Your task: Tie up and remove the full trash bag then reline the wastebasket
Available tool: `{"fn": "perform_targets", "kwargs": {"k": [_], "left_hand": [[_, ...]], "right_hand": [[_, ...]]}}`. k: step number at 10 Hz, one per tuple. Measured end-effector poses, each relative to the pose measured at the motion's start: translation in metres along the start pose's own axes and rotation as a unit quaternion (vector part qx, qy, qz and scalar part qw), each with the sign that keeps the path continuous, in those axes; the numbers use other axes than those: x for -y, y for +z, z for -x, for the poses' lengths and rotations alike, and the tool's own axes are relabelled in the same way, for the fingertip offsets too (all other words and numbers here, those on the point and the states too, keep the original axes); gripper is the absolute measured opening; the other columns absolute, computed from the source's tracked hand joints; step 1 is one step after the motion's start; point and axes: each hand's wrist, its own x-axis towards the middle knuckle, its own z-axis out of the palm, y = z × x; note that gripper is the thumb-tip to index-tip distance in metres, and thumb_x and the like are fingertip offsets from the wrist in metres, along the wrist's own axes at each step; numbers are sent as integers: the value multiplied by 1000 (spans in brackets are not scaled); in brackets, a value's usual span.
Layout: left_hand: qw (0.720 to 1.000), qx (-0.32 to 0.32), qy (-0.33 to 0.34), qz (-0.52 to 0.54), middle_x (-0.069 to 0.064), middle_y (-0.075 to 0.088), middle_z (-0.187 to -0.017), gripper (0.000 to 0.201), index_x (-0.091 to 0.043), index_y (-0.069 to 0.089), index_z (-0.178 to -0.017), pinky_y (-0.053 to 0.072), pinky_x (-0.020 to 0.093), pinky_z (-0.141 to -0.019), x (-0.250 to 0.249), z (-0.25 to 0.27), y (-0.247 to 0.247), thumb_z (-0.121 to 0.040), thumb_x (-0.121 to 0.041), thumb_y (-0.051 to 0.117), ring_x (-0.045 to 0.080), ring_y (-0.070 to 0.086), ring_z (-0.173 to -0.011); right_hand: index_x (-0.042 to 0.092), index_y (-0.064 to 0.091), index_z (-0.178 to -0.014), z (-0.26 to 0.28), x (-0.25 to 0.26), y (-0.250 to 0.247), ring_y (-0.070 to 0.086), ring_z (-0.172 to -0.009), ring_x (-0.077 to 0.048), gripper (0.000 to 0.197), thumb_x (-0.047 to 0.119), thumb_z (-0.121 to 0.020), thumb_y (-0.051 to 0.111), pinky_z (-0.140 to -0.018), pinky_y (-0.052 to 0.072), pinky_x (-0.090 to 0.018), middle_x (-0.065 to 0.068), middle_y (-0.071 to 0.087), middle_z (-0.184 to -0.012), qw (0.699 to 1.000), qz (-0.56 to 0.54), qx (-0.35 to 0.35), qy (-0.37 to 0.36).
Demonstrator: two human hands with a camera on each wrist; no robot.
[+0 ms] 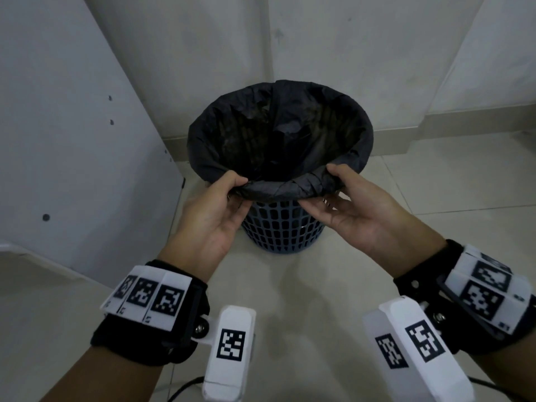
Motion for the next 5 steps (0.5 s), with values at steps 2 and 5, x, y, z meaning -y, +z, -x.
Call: {"fn": "perform_targets", "kwargs": {"k": [2,5], "left_hand": [[999,-5,3,33,6,69,-81,14,-4,64,-87,60,22,-62,0,2,0,-84,9,68,12,70,-79],[995,63,76,8,-6,70,-128,57,-28,60,-136,53,34,-98,32,13,-15,-85,-54,68,12,67,-117]], "right_hand": [[3,61,-100,2,1,0,76,-77,-24,13,14,-94,64,-77,59,-47,-17,75,-79,1000,11,11,-5],[27,63,-113,14,-37,-16,68,-104,-10,52,63,-76,60,-95,51,-36,5,72,-110,973,185,39,-129]]}}
